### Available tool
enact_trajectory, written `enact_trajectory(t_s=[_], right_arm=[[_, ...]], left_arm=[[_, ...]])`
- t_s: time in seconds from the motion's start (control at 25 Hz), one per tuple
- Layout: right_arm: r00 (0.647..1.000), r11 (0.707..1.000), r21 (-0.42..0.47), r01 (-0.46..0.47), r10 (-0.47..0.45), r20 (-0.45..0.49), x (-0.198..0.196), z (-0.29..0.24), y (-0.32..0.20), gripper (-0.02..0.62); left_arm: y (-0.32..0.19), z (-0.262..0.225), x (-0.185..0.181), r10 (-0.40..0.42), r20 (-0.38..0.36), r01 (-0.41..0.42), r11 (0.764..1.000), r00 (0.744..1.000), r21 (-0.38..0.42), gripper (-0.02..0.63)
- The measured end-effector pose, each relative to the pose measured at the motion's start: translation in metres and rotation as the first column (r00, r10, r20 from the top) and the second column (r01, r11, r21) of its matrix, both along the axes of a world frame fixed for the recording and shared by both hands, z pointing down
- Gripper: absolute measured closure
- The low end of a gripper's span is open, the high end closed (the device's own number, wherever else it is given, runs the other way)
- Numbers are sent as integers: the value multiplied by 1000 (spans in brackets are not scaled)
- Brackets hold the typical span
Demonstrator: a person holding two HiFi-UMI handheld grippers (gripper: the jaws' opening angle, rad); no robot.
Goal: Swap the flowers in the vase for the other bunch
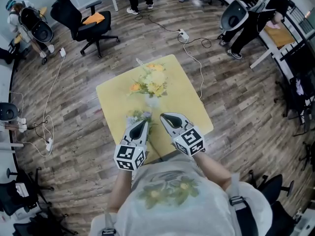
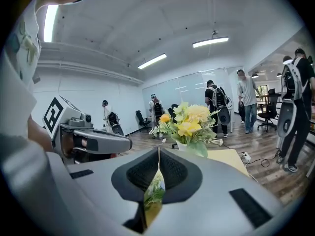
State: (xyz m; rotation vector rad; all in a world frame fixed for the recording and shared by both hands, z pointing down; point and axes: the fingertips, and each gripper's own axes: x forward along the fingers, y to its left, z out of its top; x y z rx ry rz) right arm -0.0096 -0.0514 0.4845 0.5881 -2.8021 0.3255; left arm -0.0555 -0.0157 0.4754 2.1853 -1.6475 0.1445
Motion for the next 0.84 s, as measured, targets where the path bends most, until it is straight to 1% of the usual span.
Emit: enact_trajectory(t_s=[0.32, 0.84], right_arm=[[1000, 1000, -6, 1, -1, -2, 6, 2, 8, 554], [1000, 1000, -11, -2, 1, -3, 1, 2, 7, 554]], left_arm=[[3, 3, 12, 17, 12, -17, 1000, 1000, -8, 589], [4, 5, 8, 4, 9, -4, 1000, 1000, -16, 589]])
